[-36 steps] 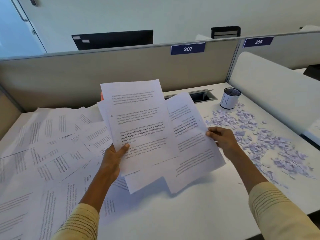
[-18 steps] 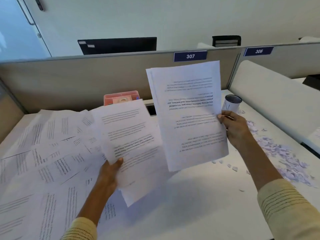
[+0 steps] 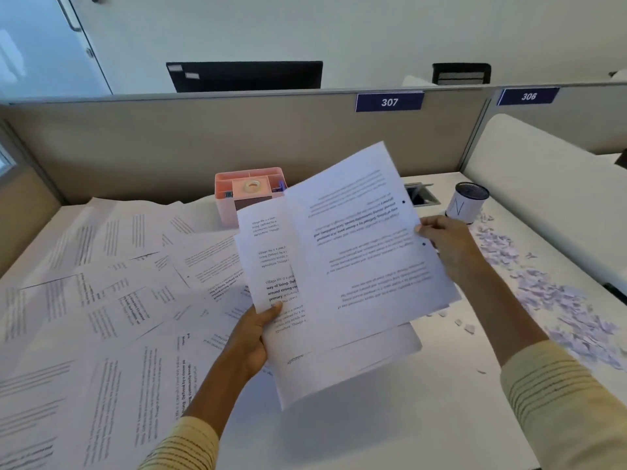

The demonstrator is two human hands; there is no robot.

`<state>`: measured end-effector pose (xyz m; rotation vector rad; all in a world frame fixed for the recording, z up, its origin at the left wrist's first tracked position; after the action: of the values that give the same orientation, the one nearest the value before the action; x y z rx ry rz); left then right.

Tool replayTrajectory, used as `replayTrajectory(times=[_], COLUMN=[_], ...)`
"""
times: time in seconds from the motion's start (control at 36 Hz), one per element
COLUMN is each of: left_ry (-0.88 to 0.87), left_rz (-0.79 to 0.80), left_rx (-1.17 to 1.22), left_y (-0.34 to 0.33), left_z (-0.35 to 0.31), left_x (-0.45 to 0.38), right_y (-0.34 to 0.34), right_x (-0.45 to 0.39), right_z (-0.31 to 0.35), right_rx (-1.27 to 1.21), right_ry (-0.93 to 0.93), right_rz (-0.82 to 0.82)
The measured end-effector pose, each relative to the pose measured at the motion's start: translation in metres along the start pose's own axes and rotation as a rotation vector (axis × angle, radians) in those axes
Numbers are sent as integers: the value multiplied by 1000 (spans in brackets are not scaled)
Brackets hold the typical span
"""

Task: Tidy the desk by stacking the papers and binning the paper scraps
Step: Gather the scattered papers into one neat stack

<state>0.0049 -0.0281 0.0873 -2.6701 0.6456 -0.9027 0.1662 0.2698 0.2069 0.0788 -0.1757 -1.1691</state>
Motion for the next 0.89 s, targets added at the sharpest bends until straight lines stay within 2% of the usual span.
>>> replayTrajectory(times=[0.08,0.17,0.28,0.39,0.5,0.64,0.72,0.83,0.89], left_ry=[-4,-9,-18,1,13,16,11,6,13], left_rz=[0,12,10,16,-8,-4,12,32,37], left_rx=[19,50,87,120,123,84,70,25,12], left_y=[6,7,6,7,15,25,26,27,27], left_z=[0,-1,-1,0,2,1,-1,-1,1], left_x=[0,0,1,0,-2,-4,-6,-10,-11], right_y=[10,10,0,-10,-11,-22,-39,-75,-101], right_x=[-8,-10,-7,-4,-8,-3,2,19,28], right_z=[21,41,53,61,81,125,149,167,163], right_rx=[-42,-58,74,143,184,392,626,942,1130], right_ry=[16,-5,-95,-82,91,381,572,859,924], right_rz=[-13,49,181,248,231,221,235,174,217])
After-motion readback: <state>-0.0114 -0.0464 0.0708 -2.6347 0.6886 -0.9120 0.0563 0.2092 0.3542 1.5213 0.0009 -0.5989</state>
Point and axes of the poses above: each hand's wrist, its own x-axis away from the middle knuckle, its own y-axis out of the back of the hand, z = x × y, the point moved 6 cm from there along -x, towards the middle knuckle, and after that the axes turned 8 degrees about -z, right-handed, at the moved point
